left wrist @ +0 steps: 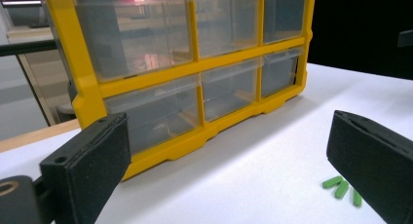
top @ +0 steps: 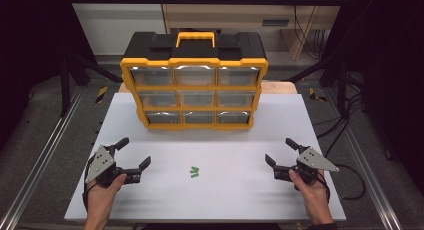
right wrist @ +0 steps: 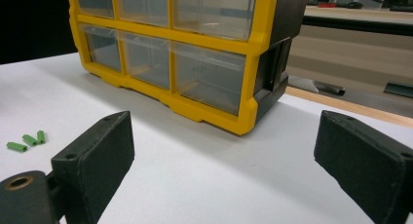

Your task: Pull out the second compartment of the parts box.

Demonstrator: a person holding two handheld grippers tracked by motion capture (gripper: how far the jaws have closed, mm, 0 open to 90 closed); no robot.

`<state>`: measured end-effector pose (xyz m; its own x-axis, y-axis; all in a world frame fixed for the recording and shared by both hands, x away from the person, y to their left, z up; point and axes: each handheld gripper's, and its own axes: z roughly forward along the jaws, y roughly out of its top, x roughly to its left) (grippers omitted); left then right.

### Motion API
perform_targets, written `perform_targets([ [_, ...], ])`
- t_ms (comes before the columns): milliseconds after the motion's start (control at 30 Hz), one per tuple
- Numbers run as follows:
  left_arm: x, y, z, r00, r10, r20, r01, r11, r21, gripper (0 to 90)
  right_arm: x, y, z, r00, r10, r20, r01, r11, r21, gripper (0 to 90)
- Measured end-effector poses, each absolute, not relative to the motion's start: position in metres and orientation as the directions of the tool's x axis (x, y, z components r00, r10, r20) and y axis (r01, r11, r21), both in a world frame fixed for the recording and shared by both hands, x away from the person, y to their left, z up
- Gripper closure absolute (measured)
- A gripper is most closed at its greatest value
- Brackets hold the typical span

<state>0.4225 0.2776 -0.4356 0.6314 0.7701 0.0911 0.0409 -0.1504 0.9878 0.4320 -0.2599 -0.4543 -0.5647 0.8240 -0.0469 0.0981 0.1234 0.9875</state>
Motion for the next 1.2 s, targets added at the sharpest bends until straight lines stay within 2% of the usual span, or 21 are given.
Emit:
perform_targets([
  [33, 0.422, 0.273, -0.435, 0.632, 0.765, 0.124, 0.039, -0.192, 0.981, 1.9, 0.431, -0.259, -0.454, -0.563, 0.825, -0.053, 0.101, 0.133, 0.986, 7.5],
  [200, 0.424, 0.263, -0.431, 0.631, 0.759, 0.162, 0.031, -0.234, 0.972, 2.0, 0.432, -0.255, -0.456, -0.563, 0.824, -0.067, 0.109, 0.154, 0.982, 7.3],
  [333, 0.429, 0.249, -0.417, 0.637, 0.727, 0.256, 0.006, -0.337, 0.941, 2.4, 0.433, -0.253, -0.457, -0.559, 0.825, -0.084, 0.106, 0.172, 0.979, 7.4],
  [433, 0.432, 0.242, -0.409, 0.641, 0.717, 0.276, -0.003, -0.357, 0.934, 2.3, 0.434, -0.253, -0.457, -0.548, 0.832, -0.089, 0.117, 0.181, 0.976, 7.4],
  [633, 0.445, 0.218, -0.379, 0.684, 0.633, 0.363, -0.051, -0.454, 0.889, 2.2, 0.435, -0.254, -0.456, -0.523, 0.847, -0.089, 0.123, 0.178, 0.976, 7.2],
  [1033, 0.456, 0.184, -0.342, 0.681, 0.53, 0.505, -0.14, -0.583, 0.8, 3.0, 0.435, -0.254, -0.456, -0.493, 0.865, -0.094, 0.131, 0.18, 0.975, 6.8],
  [1200, 0.458, 0.175, -0.332, 0.66, 0.516, 0.546, -0.161, -0.612, 0.774, 4.2, 0.435, -0.253, -0.456, -0.489, 0.865, -0.111, 0.127, 0.197, 0.972, 6.7],
])
